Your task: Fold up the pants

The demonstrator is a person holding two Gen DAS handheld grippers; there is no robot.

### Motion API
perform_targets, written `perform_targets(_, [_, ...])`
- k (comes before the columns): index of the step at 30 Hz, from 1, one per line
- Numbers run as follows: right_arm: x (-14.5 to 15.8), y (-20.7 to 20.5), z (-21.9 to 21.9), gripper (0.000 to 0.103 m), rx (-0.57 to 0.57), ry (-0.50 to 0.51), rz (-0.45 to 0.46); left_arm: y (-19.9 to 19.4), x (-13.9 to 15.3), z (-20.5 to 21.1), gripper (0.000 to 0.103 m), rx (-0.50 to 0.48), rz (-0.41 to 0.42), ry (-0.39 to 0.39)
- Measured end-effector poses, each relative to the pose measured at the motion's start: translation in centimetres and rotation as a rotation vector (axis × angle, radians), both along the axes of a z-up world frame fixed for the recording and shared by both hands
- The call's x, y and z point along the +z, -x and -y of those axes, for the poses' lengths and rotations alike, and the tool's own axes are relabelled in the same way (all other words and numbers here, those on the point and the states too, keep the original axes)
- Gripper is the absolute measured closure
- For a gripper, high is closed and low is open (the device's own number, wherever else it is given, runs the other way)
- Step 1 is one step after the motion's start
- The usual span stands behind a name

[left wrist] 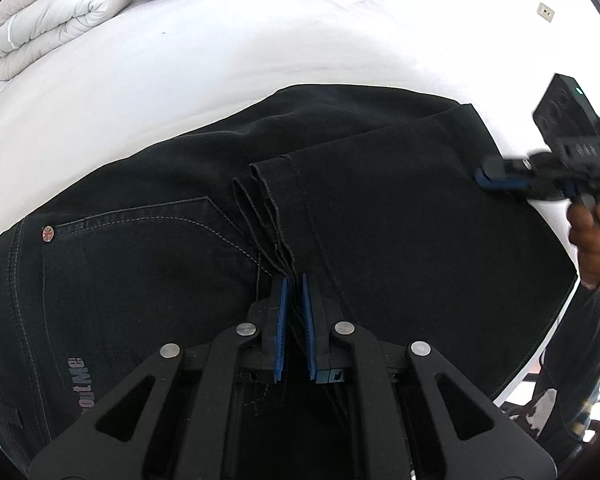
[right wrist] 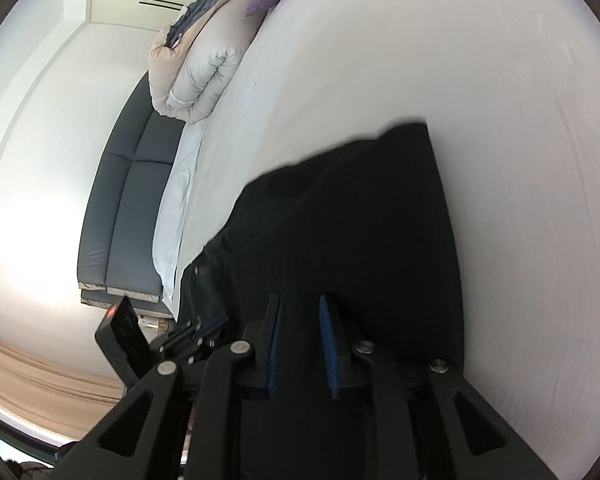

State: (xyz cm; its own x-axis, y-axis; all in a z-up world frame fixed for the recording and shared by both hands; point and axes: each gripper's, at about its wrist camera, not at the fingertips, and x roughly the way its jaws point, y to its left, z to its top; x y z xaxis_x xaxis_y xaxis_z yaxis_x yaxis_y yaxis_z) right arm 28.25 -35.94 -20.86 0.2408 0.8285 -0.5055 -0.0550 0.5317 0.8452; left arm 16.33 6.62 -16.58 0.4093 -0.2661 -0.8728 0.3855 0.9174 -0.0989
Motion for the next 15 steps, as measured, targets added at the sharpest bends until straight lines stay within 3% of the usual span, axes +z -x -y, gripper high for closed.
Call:
perform_targets(5, [0.0, 3.7, -0.5, 0.083, 0.019, -0.032, -0.008, 0.2, 0.1, 0.0, 0.095, 0.002, 0.009, -0.003])
perform_targets(15, [-0.3, 10.3, -1.0, 0.084, 0.006, -0.082, -0.048, 1.3, 0.4, 1.2, 0.095, 0.005, 0.063, -0.081])
